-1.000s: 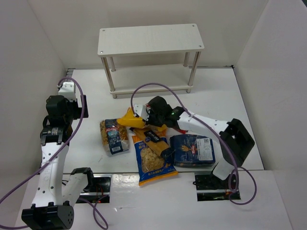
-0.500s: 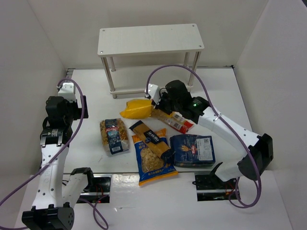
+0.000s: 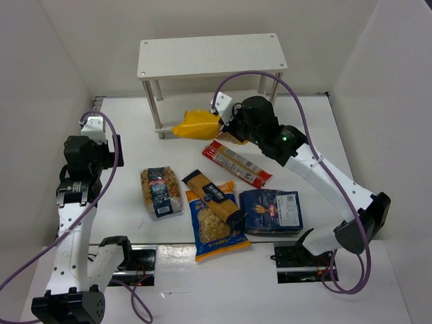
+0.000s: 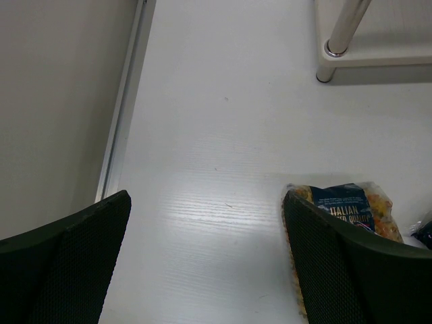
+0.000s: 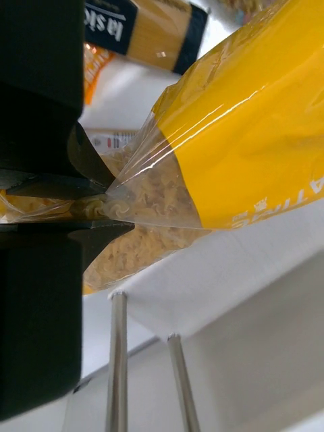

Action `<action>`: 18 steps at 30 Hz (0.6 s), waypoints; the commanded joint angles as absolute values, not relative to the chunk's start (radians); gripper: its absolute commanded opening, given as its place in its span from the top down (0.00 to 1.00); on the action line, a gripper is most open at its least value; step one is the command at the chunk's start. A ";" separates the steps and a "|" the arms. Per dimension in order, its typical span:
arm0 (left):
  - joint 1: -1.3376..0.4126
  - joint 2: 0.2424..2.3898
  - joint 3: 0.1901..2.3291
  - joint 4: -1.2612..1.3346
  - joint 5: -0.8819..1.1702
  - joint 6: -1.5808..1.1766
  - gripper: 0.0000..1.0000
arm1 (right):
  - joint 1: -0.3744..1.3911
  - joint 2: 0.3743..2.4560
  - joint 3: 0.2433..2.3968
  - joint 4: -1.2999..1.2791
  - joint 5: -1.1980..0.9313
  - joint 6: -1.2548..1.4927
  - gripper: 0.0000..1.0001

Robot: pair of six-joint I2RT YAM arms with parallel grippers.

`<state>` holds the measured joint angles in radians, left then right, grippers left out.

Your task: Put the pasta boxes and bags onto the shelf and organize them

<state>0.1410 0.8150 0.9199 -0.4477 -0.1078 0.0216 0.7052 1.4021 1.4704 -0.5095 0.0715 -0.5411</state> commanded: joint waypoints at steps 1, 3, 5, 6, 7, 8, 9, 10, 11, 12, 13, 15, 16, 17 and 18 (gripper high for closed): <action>0.147 0.811 0.914 -0.411 -0.123 0.020 0.00 | 0.706 1.388 1.562 -0.291 0.205 -0.549 1.00; 0.147 0.811 0.905 -0.411 -0.123 0.020 0.00 | 0.696 1.388 1.583 -0.281 0.245 -0.549 1.00; 0.147 0.811 0.905 -0.411 -0.123 0.020 0.00 | 0.696 1.399 1.635 -0.296 0.245 -0.549 1.00; 0.147 0.811 0.905 -0.411 -0.123 0.020 0.00 | 0.696 1.399 1.656 -0.305 0.245 -0.549 1.00; 0.147 0.811 0.905 -0.411 -0.123 0.020 0.00 | 0.696 1.399 1.681 -0.330 0.245 -0.549 1.00; 0.147 0.802 0.905 -0.402 -0.123 0.020 0.00 | 0.696 1.408 1.731 -0.342 0.235 -0.539 1.00; 0.147 0.802 0.905 -0.402 -0.123 0.020 0.00 | 0.696 1.408 1.756 -0.353 0.235 -0.538 1.00; 0.156 0.802 0.905 -0.402 -0.123 0.020 0.00 | 0.696 1.417 1.781 -0.362 0.235 -0.538 1.00; 0.156 0.802 0.905 -0.402 -0.123 0.020 0.00 | 0.696 1.417 1.827 -0.376 0.235 -0.538 1.00; 0.156 0.802 0.905 -0.402 -0.123 0.020 0.00 | 0.696 1.427 1.848 -0.376 0.235 -0.538 1.00; 0.156 0.802 0.905 -0.402 -0.123 0.020 0.00 | 0.696 1.427 1.868 -0.385 0.235 -0.538 1.00; 0.156 0.802 0.905 -0.402 -0.123 0.029 0.00 | 0.696 1.437 1.928 -0.394 0.235 -0.538 1.00; 0.156 0.802 0.905 -0.402 -0.123 0.029 0.00 | 0.696 1.448 1.948 -0.403 0.235 -0.548 1.00; 0.156 0.802 0.905 -0.402 -0.123 0.029 0.00 | 0.696 1.457 1.985 -0.403 0.235 -0.558 1.00; 0.156 0.802 0.905 -0.402 -0.123 0.029 0.00 | 0.696 1.457 2.002 -0.413 0.235 -0.558 1.00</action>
